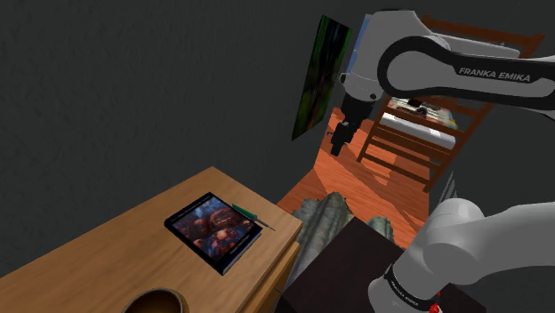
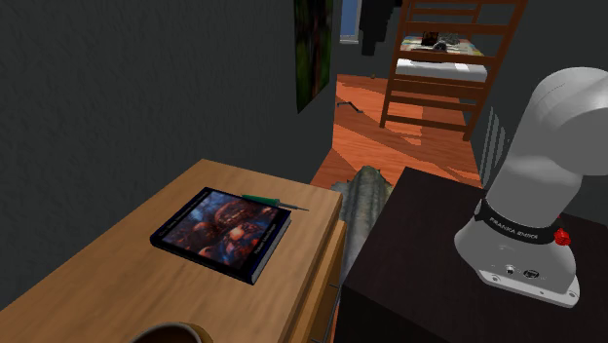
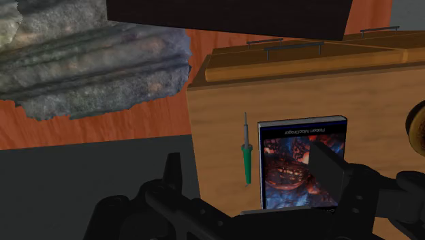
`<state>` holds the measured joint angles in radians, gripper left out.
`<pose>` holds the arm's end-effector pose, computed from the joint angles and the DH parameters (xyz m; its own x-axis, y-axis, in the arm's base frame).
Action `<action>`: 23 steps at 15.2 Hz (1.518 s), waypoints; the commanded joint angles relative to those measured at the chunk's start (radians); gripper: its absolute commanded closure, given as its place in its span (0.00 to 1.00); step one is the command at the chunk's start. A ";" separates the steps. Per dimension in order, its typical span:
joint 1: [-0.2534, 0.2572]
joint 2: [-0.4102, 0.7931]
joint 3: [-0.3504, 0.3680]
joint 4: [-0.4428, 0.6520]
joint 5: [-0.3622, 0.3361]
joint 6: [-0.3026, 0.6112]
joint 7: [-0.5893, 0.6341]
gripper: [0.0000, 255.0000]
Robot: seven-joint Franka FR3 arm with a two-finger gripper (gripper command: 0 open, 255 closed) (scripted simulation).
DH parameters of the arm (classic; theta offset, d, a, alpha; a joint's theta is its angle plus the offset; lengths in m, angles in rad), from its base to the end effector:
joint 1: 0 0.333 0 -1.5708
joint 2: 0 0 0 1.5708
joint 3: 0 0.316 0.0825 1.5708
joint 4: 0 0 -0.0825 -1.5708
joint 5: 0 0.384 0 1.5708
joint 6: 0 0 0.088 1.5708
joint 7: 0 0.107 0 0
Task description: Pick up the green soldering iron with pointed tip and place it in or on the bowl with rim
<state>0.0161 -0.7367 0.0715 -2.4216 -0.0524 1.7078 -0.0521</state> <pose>0.3292 0.0286 0.5555 0.9916 0.1288 0.0158 0.1265 -0.9868 0.1009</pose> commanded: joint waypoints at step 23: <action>0.135 0.738 -0.329 -0.017 0.490 0.640 -0.724 0.00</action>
<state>0.1459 -0.0425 -0.2535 -2.4592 0.3896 2.3403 -0.7257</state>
